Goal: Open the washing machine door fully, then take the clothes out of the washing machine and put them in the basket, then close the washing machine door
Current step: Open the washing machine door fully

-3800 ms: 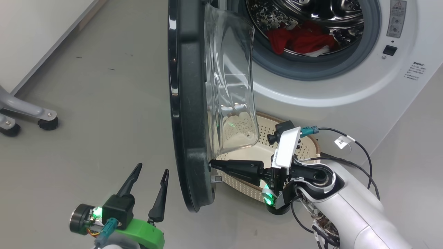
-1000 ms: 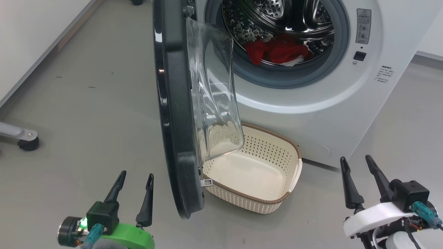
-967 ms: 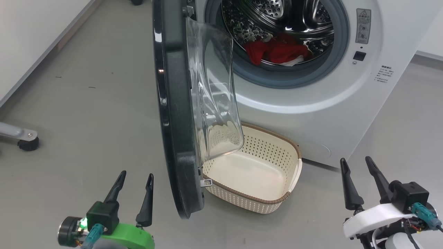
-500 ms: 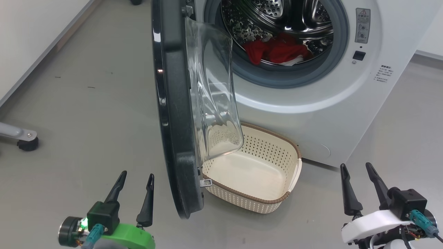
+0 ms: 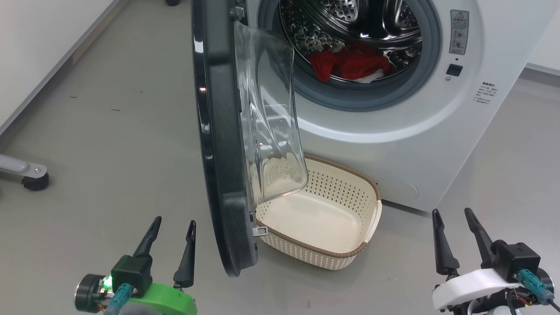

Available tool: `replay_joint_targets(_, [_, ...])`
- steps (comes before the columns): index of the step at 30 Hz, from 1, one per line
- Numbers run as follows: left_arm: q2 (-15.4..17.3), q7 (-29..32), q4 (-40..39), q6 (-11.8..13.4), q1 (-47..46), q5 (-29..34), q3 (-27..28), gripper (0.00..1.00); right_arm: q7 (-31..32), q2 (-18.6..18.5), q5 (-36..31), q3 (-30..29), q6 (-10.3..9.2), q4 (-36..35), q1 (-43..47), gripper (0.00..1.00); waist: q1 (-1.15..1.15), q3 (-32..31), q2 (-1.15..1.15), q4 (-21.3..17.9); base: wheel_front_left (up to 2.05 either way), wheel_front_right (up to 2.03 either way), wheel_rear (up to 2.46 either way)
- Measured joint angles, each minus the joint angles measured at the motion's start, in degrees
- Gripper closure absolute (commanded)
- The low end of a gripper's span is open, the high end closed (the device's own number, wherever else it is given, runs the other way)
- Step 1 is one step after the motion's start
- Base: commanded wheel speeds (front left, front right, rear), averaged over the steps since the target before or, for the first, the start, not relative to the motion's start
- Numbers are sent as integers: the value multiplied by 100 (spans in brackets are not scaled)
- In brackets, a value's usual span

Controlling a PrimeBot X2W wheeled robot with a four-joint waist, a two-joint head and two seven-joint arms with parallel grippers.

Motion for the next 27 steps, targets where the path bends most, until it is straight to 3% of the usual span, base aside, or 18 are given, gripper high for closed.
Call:
replay_joint_targets(6, [-1,0,10,1,1,0,-8,0,0,97,-98,-96,78,-1,5,0,0,0,0,1,0,0,0])
replay_joint_targets(7, [-1,0,12,1,1,0,-10,11,0,105,-99,-105,79,0,7,0,0,0,0,2,0,0,0])
replay_joint_targets(8, [-1,0,15,1,1,0,-11,54,0,111,-108,-120,90,0,9,0,0,0,0,3,0,0,0])
replay_joint_targets(9, [-1,0,18,1,1,0,-11,85,0,120,-130,-137,120,0,13,0,0,0,0,4,0,0,0])
replay_joint_targets(10, [-1,0,19,1,1,0,-11,100,0,127,-143,-154,123,0,19,0,0,0,0,6,0,0,0])
replay_joint_targets(20, [-3,1,-156,65,-2,0,143,100,0,235,-246,-283,215,16,121,0,0,-26,0,14,0,0,0])
replay_joint_targets(27, [-5,0,-927,132,-118,2,500,100,0,327,-341,-382,310,21,127,0,0,-89,0,23,0,0,0])
